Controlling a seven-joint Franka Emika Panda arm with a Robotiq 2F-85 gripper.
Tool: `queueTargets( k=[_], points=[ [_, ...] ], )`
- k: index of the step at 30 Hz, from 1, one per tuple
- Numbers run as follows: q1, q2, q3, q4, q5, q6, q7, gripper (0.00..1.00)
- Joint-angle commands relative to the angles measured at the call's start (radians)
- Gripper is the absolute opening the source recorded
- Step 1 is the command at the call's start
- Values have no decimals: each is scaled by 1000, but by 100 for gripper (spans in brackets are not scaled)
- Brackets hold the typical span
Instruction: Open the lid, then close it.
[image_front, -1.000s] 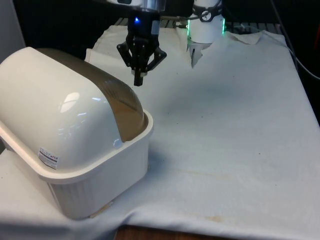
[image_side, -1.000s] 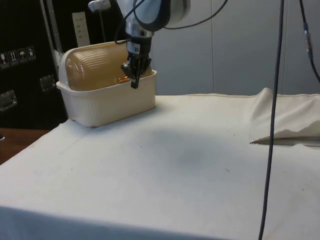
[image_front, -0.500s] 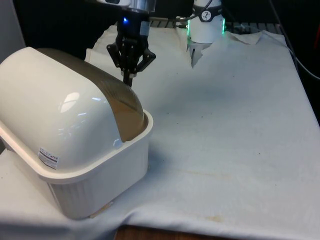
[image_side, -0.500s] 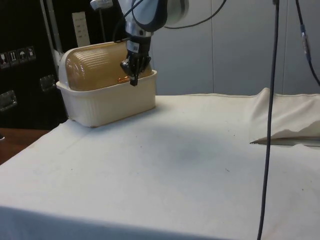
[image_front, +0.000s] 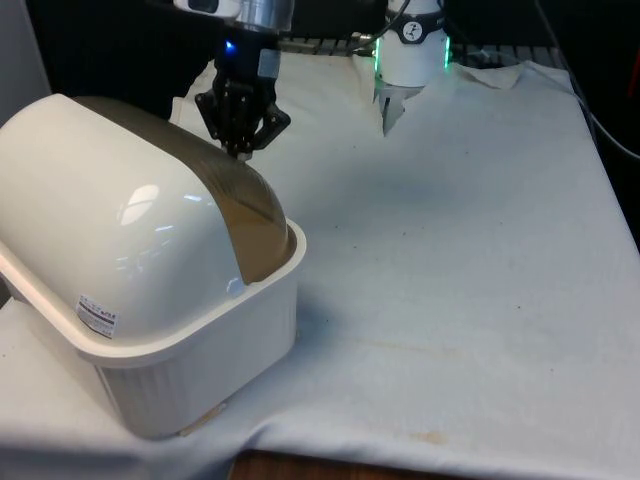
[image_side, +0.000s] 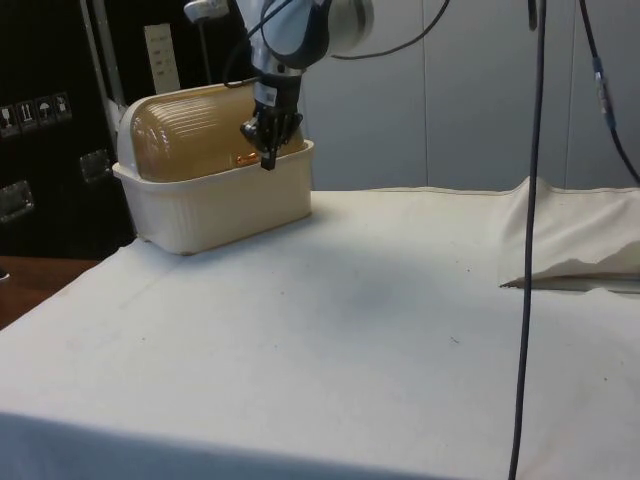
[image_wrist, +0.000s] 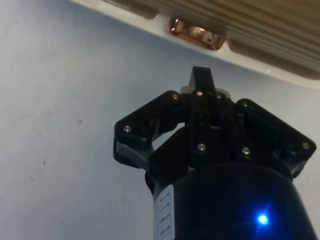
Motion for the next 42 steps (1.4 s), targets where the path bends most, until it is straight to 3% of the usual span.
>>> queueTargets(
  k=[1, 7, 8, 9, 17, 18, 19, 27, 28, 29, 36, 37, 38, 42],
  points=[
    [-7, 7, 6, 6, 15, 12, -3, 0],
    [-5, 17, -1, 19, 27, 23, 5, 0],
    [0, 16, -9, 19, 16, 11, 7, 0],
    [-5, 17, 0, 19, 28, 24, 6, 0],
    [-5, 18, 6, 20, 44, 28, 7, 0],
    [1, 16, -7, 19, 29, 14, 13, 0],
    [-6, 20, 7, 21, 45, 27, 8, 0],
    [-8, 38, 16, 41, 49, 20, 20, 0],
    [2, 27, -1, 29, 30, 14, 26, 0],
    [-9, 40, 17, 44, 50, 20, 22, 0],
    [-7, 54, 18, 68, 77, 19, 24, 0],
    [2, 50, 3, 61, 61, 14, 30, 0],
    [-7, 53, 19, 68, 81, 20, 23, 0],
    [-5, 41, 24, 60, 99, 22, 22, 0]
  ],
)
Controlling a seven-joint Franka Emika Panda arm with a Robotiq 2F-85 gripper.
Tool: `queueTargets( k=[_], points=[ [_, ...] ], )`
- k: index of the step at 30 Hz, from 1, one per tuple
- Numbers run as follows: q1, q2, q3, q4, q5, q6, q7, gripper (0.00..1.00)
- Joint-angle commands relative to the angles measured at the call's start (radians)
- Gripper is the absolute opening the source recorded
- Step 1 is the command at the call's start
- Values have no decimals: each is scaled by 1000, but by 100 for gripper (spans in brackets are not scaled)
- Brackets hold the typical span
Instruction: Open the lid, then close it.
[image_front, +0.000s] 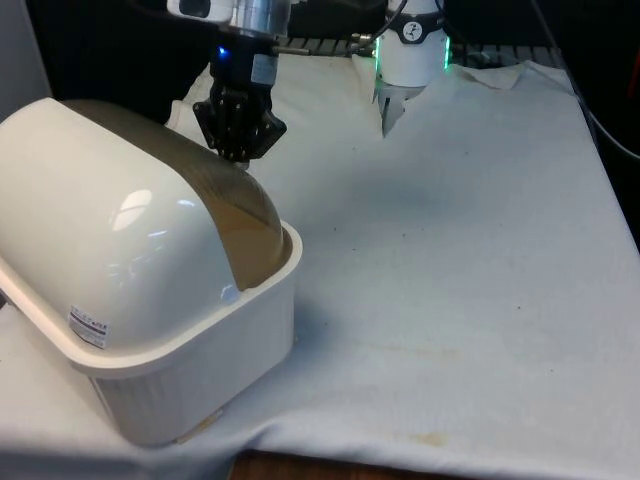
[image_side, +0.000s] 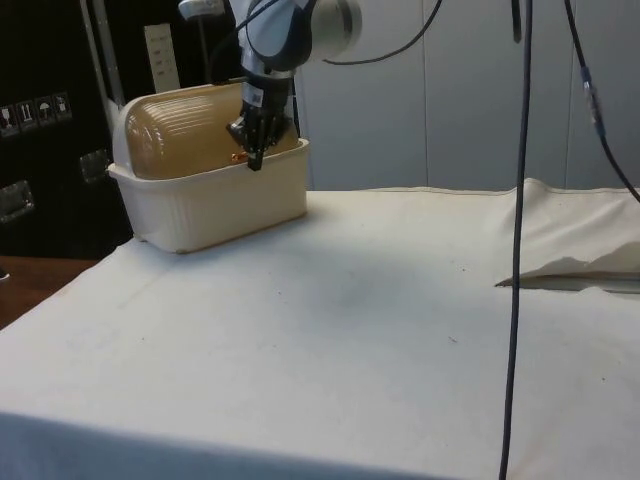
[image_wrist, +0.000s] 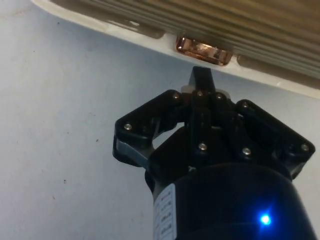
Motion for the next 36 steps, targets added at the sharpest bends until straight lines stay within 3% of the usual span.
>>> queueTargets(
  k=[1, 5, 6, 8, 13, 14, 15, 16, 22, 23, 24, 36],
  points=[
    [-7, -11, 19, -7, 20, 8, -8, 0],
    [-5, -17, 27, -13, 36, 10, -8, 0],
    [2, -8, 12, -3, 21, 0, 0, 0],
    [-6, -19, 33, -15, 47, 10, -9, 0],
    [-7, -18, 38, -12, 66, 9, -12, 0],
    [3, -13, 21, -8, 47, 0, -1, 0],
    [-7, -18, 38, -12, 66, 9, -12, 0],
    [-6, -17, 38, -11, 70, 9, -12, 0],
    [-7, -8, 23, 1, 70, 8, -5, 0],
    [0, -12, 16, -4, 60, 0, 0, 0],
    [-7, -7, 21, 2, 69, 7, -3, 0],
    [-1, 8, -9, 19, 58, 1, 21, 0]
  ],
)
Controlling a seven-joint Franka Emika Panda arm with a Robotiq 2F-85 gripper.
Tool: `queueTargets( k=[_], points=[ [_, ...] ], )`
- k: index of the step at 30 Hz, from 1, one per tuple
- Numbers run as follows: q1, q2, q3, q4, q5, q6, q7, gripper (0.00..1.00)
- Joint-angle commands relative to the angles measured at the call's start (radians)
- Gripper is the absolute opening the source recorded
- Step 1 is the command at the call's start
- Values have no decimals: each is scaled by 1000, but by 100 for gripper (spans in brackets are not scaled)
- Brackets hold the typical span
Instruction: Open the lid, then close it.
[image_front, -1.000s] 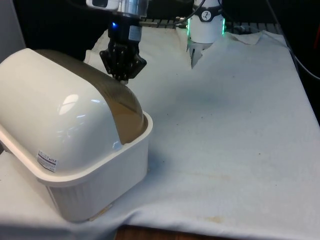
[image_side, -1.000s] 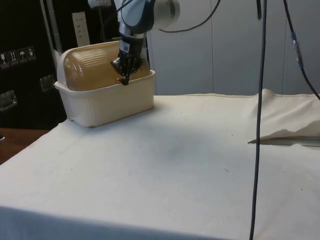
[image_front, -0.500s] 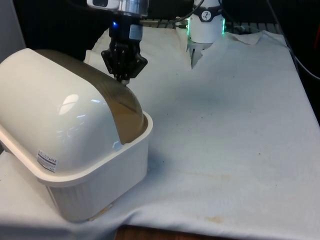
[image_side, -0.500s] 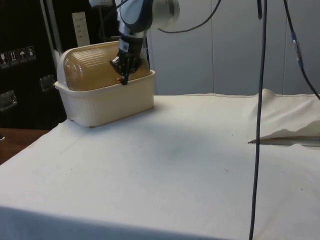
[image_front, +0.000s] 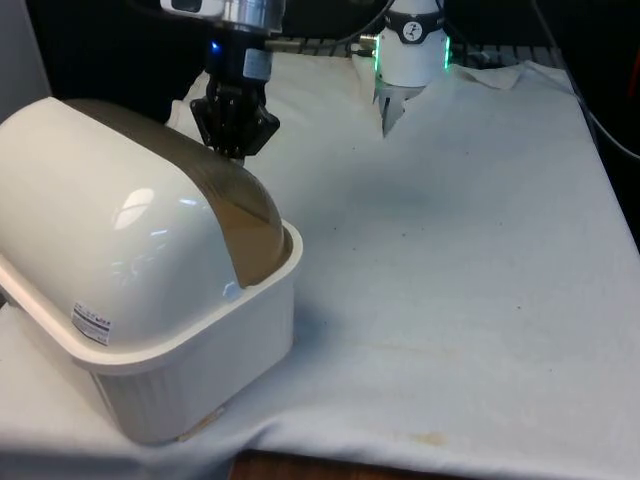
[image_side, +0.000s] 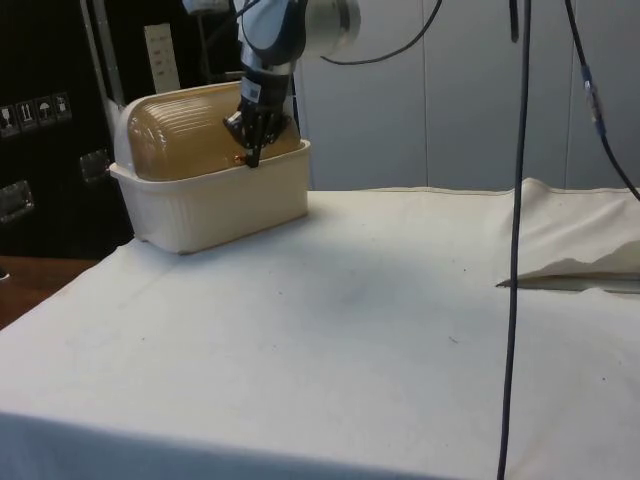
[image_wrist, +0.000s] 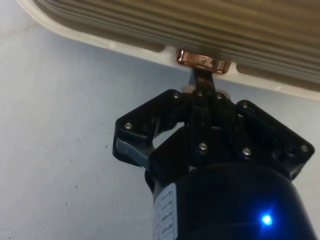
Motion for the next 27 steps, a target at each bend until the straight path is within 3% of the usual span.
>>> queueTargets(
  k=[1, 6, 7, 8, 15, 16, 17, 23, 24, 25, 27],
  points=[
    [1, 10, -8, 11, -3, 1, 9, 0],
    [4, 14, -20, 15, -7, 6, 28, 0],
    [0, 3, -8, 8, 0, 0, 17, 0],
    [5, 14, -22, 16, -8, 7, 31, 0],
    [11, 13, -36, 19, -14, 13, 58, 0],
    [1, 3, -17, 13, -1, 1, 39, 0],
    [12, 12, -38, 19, -15, 14, 62, 0],
    [19, 10, -52, 25, -22, 15, 84, 0],
    [5, 3, -28, 23, -4, 2, 61, 0],
    [20, 10, -54, 26, -22, 15, 87, 0],
    [22, 9, -57, 28, -23, 15, 92, 0]
  ],
)
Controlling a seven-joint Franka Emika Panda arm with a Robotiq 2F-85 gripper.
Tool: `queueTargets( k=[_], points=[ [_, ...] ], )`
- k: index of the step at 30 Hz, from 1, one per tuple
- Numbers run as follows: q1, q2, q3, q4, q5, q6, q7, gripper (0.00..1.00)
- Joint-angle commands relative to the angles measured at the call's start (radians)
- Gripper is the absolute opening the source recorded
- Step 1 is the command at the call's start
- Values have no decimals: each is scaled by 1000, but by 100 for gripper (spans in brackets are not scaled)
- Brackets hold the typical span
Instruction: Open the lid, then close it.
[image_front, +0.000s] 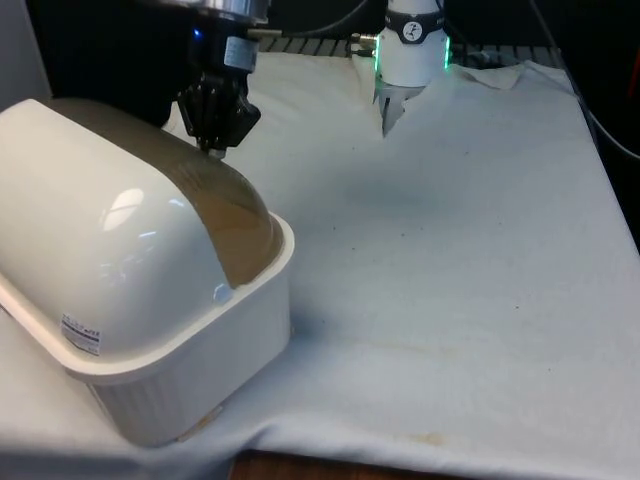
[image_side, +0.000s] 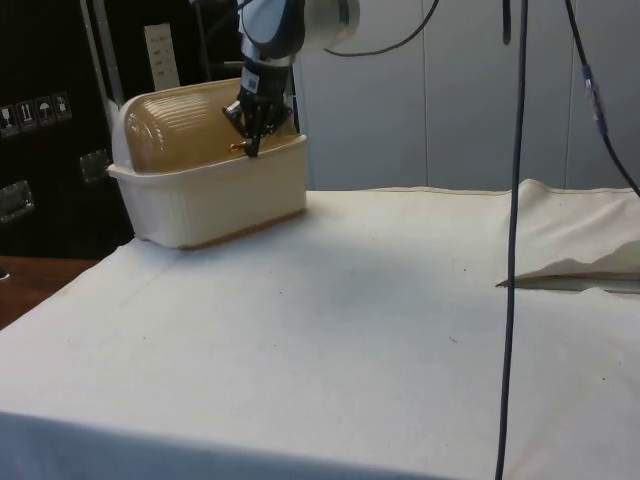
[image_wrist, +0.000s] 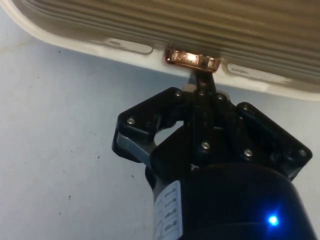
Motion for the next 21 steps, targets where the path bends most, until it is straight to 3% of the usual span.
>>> queueTargets(
  k=[1, 6, 7, 8, 16, 17, 18, 21],
  points=[
    [16, 6, -27, 3, -20, 11, 27, 0],
    [22, 3, -36, 12, -32, 10, 50, 0],
    [5, -1, -10, 11, -14, 2, 27, 0],
    [22, 2, -37, 18, -36, 10, 59, 0],
    [27, -1, -37, 40, -36, 11, 85, 0],
    [9, -4, -13, 41, -18, 2, 60, 0],
    [28, -2, -37, 42, -36, 12, 88, 0],
    [32, -1, -34, 51, -34, 15, 101, 0]
  ],
)
